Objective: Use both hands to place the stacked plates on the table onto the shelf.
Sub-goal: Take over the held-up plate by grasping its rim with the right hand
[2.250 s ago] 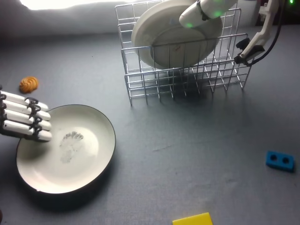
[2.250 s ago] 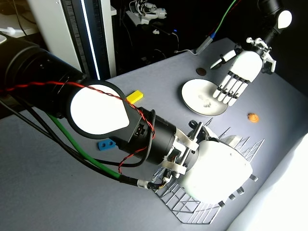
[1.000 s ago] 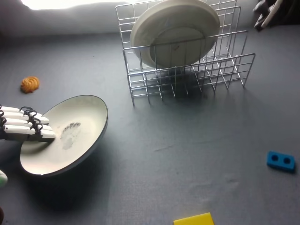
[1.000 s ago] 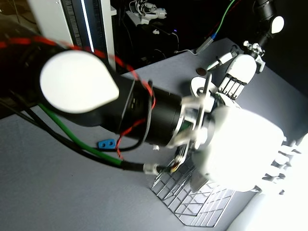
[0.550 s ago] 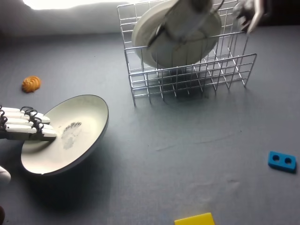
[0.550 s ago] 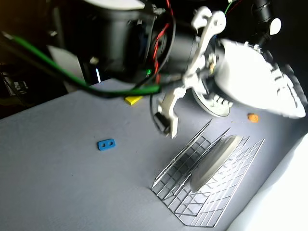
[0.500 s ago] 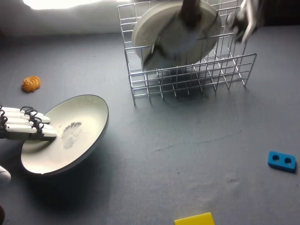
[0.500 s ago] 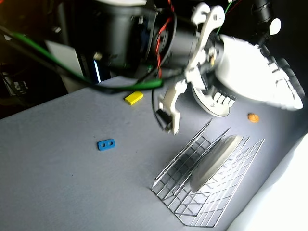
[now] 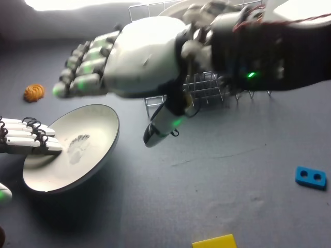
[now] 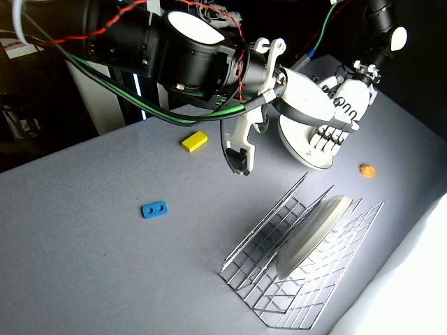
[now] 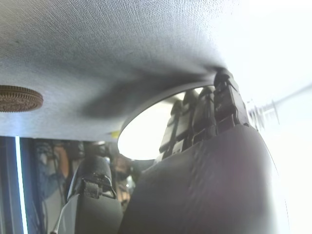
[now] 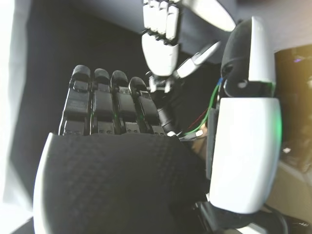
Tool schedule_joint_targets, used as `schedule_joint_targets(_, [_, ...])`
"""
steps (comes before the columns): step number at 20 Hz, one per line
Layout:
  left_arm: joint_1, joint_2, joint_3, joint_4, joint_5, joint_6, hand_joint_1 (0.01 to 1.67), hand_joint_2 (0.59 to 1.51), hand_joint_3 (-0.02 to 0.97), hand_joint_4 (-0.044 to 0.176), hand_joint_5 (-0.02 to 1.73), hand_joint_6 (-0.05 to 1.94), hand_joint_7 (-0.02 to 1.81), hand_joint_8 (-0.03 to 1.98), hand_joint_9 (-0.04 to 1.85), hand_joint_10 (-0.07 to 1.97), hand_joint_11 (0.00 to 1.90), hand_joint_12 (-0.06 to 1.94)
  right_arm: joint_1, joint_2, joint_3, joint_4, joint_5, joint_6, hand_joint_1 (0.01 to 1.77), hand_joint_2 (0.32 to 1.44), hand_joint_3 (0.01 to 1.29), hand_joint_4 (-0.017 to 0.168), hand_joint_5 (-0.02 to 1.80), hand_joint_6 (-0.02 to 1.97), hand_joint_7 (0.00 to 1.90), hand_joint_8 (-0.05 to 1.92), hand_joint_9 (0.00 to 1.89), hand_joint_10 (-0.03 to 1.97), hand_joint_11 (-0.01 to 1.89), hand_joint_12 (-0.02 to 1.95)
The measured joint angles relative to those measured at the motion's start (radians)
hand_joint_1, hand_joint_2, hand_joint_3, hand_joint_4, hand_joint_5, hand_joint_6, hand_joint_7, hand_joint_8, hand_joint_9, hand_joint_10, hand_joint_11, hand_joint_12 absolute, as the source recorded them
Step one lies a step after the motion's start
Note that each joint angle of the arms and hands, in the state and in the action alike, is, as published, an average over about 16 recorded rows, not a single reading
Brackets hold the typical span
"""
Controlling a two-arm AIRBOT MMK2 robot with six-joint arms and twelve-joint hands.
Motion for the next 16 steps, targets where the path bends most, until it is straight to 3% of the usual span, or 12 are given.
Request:
schedule_joint_targets(10, [-0.001, -0.001, -0.001, 0.0, 0.001, 0.0, 0.01, 1.152, 0.021, -0.007, 0.02, -0.01, 0.02, 0.02, -0.03, -0.05, 0.02, -0.03, -0.098, -0.161, 0.105, 0.005, -0.038, -0.055, 1.22, 0.93, 0.02, 0.002, 0.02, 0.02, 0.02, 0.01, 0.02, 0.01, 0.02, 0.0])
schedule_joint_targets(16, [-0.005, -0.003, 0.0, 0.005, 0.002, 0.0, 0.01, 1.156, 0.021, -0.007, 0.02, -0.01, 0.02, 0.01, -0.03, -0.05, 0.02, -0.03, -0.133, -0.258, 0.194, 0.007, -0.05, -0.048, 1.25, 0.96, 0.02, 0.002, 0.02, 0.02, 0.02, 0.01, 0.02, 0.01, 0.02, 0.18])
